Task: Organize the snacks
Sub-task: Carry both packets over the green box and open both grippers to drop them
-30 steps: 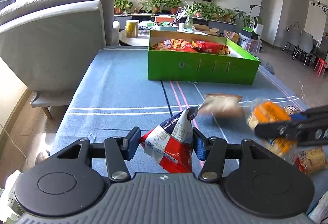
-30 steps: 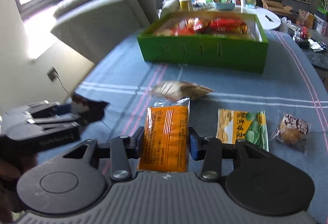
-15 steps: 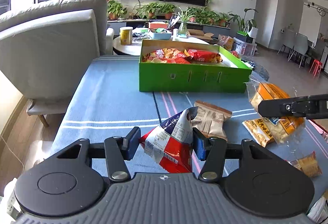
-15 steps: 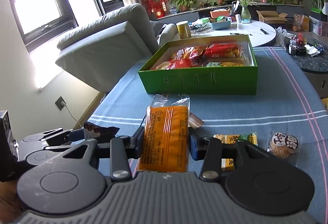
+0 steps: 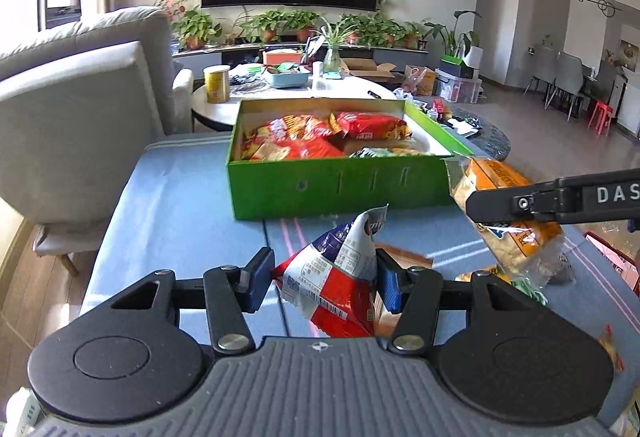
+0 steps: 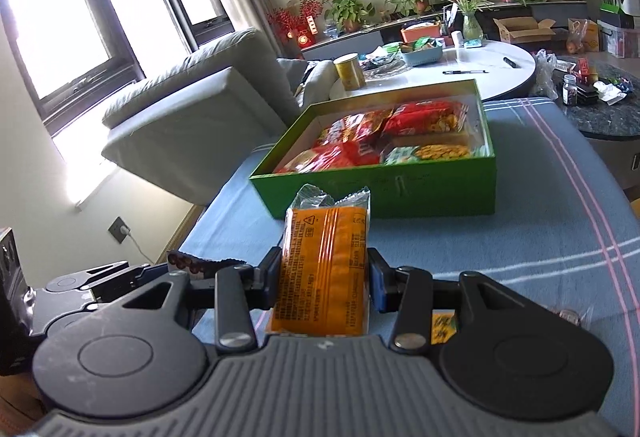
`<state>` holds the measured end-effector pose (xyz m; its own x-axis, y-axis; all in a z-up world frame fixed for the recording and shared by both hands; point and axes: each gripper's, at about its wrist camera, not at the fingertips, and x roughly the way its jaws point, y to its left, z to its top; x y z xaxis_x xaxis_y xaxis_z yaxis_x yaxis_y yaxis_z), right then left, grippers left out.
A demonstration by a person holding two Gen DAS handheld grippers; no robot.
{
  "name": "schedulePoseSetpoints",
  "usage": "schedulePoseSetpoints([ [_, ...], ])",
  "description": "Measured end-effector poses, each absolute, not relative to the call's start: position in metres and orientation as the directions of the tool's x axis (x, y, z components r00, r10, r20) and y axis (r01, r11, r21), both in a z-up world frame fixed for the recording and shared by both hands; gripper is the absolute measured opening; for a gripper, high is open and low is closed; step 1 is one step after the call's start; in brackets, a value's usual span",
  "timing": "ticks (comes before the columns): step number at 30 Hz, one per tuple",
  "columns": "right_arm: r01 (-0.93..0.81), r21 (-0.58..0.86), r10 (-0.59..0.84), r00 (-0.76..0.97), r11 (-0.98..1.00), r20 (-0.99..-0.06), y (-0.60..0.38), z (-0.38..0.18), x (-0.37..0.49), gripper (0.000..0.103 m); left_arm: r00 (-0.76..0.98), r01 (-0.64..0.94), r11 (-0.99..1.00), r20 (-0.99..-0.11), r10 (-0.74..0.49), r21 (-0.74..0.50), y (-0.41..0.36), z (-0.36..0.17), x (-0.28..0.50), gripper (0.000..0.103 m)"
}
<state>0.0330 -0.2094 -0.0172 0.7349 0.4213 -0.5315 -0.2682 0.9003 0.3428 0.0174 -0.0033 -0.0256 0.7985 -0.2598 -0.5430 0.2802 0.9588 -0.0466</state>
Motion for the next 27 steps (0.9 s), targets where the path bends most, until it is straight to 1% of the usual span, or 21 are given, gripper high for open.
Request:
schedulePoseSetpoints([
  [11,-0.222,0.366,0.394,0.764,0.904,-0.510,-0.233,-0.007,0.085,0.081,0.805,0.322,0.947,-0.523,-0.281,-0.013,-0.032,-0.008,0.076,0.050],
  [20,-0.215,0.380,0.396,0.767,0.900,-0.505,-0.233,-0.007,0.131,0.081,0.822,0.266,0.964,-0.520,-0.233,-0.011,-0.029,0.003,0.145,0.050],
  [27,-0.214,0.371,0.393,0.756,0.904,-0.523,-0.225,-0.011,0.158,0.081,0.823,0.222,0.975,-0.535,-0.192,-0.008,-0.025,-0.007,0.199,0.050],
])
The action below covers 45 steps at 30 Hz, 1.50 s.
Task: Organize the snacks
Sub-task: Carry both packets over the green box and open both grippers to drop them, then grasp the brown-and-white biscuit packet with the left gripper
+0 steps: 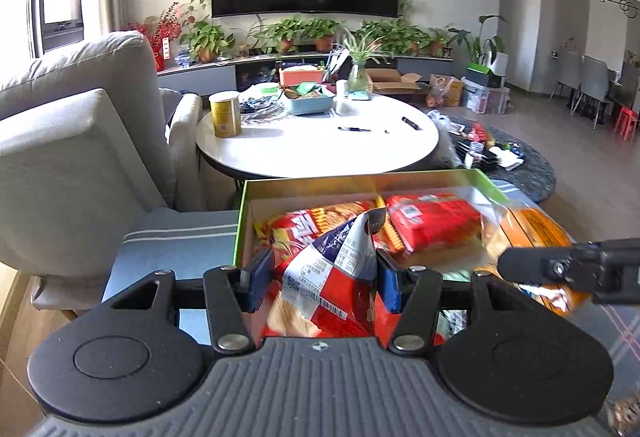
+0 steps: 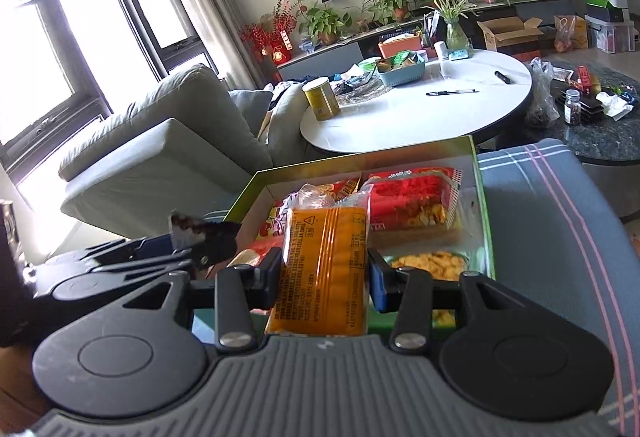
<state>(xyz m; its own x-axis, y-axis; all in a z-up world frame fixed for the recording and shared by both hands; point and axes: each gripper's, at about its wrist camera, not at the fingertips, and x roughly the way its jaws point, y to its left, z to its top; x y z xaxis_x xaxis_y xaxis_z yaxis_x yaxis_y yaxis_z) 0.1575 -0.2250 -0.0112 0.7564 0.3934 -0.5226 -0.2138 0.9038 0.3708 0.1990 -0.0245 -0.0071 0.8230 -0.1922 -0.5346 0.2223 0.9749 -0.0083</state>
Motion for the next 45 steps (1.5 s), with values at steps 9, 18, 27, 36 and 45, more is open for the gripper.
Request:
schedulePoseSetpoints([
  [9,-0.221,0.353,0.391,0.744,0.909,-0.542,-0.209,-0.019,0.191,0.081,0.815,0.199,0.980,-0.555,-0.168,-0.005,-0.021,-0.023,0.239,0.051],
  [18,-0.206,0.359,0.382,0.750,0.911,-0.540,-0.206,-0.021,0.196,0.088,0.825,0.180,0.984,-0.542,-0.158,-0.014,-0.013,-0.027,0.231,0.065],
  [27,-0.197,0.331,0.357,0.761,0.923,-0.541,-0.213,-0.005,0.168,0.090,0.826,0.195,0.980,-0.532,-0.184,-0.037,-0.010,-0.018,0.197,0.067],
  [36,-0.192,0.300,0.332,0.777,0.934,-0.535,-0.224,0.005,0.135,0.090,0.822,0.254,0.967,-0.523,-0.226,-0.020,-0.020,-0.011,0.148,0.072],
  [45,-0.184,0.301,0.324,0.787,0.936,-0.525,-0.235,0.008,0.098,0.090,0.779,0.329,0.944,-0.561,-0.279,-0.014,-0.030,-0.022,0.095,0.080],
])
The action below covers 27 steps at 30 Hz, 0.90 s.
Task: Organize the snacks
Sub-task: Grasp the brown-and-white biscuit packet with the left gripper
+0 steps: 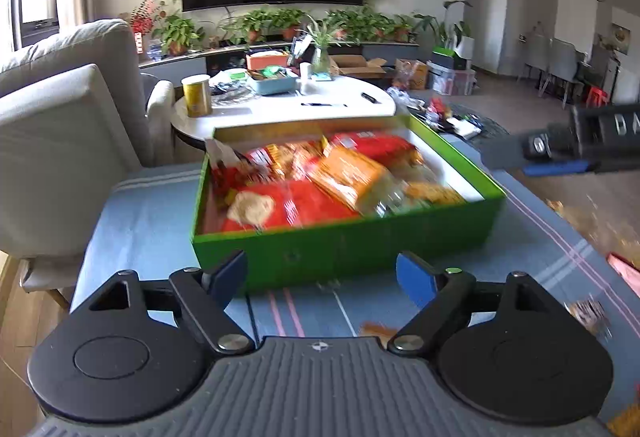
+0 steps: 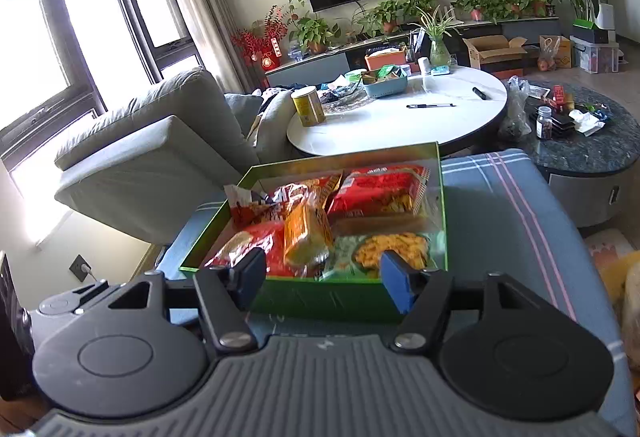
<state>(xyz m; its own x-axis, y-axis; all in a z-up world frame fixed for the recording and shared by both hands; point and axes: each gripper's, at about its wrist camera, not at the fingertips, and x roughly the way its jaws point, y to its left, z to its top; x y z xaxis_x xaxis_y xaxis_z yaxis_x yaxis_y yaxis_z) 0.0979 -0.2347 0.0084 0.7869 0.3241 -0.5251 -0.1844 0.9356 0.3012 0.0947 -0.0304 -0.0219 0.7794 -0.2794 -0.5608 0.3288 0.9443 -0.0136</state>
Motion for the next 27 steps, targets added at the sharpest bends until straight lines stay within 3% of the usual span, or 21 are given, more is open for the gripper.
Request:
schedulePoseSetpoints([
  [11,-0.165,0.307,0.320,0.757,0.937,-0.569,-0.241,-0.010,0.061,0.090,0.678,0.407,0.914,-0.672,-0.297,0.006,-0.048,-0.064,0.065,0.084],
  [22,-0.129,0.280,0.284,0.719,0.951,-0.634,-0.251,-0.033,0.043,0.090,0.655,0.415,0.910,-0.695,-0.296,0.003,-0.061,-0.077,0.069,0.084],
  [25,-0.163,0.235,0.279,0.706,0.958,-0.651,-0.251,-0.036,0.039,0.090,0.645,0.406,0.914,-0.702,-0.302,-0.020,-0.059,-0.081,0.070,0.079],
  [27,-0.193,0.195,0.274,0.693,0.962,-0.667,-0.251,-0.039,0.036,0.090,0.647,0.387,0.921,-0.696,-0.310,-0.050,-0.055,-0.082,0.071,0.067],
])
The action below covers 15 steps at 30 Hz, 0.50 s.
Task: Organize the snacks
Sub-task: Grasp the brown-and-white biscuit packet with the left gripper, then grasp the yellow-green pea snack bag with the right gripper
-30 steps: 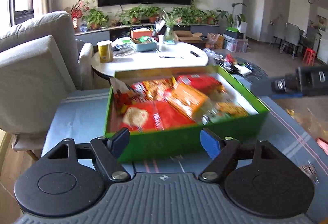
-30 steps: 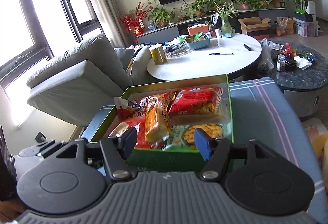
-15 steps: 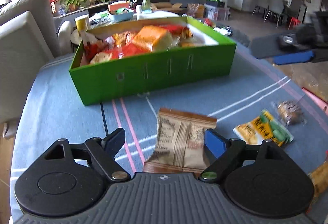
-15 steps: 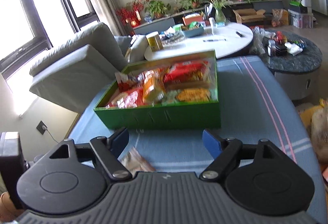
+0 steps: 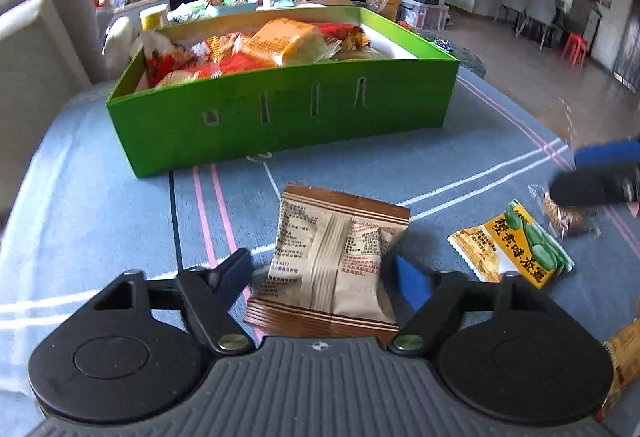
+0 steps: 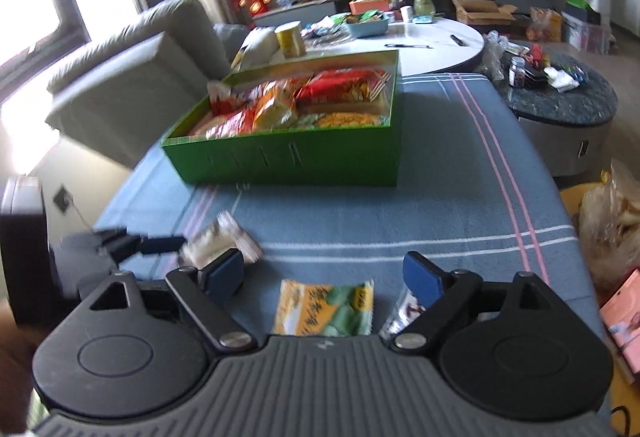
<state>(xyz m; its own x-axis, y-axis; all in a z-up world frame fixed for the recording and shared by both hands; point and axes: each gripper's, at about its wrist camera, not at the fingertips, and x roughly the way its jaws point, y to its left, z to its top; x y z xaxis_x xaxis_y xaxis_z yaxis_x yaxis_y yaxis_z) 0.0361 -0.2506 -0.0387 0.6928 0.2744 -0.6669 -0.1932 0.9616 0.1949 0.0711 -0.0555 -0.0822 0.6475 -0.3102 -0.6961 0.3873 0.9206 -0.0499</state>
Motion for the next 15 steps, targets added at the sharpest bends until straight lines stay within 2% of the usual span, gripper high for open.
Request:
schedulePoseSetpoints([
  [2,-0.217,0.149,0.260,0.680,0.965,-0.686,-0.249,-0.042,0.034,0.090,0.657,0.374,0.926,-0.689,-0.306,-0.054,-0.053,-0.081,0.071,0.058],
  [5,-0.252,0.080,0.233,0.667,0.964,-0.707,-0.248,-0.049,0.030,0.092,0.657,0.356,0.931,-0.688,-0.309,-0.078,-0.047,-0.079,0.071,0.054],
  [9,-0.337,-0.029,0.204,0.635,0.941,-0.745,-0.244,-0.061,0.022,0.092,0.674,0.318,0.943,-0.676,-0.296,-0.096,-0.040,-0.075,0.069,0.054],
  [15,-0.391,-0.229,0.087,0.644,0.891,-0.760,-0.232,-0.079,0.018,0.093,0.684,0.305,0.946,-0.666,-0.298,-0.110,-0.036,-0.070,0.066,0.054],
])
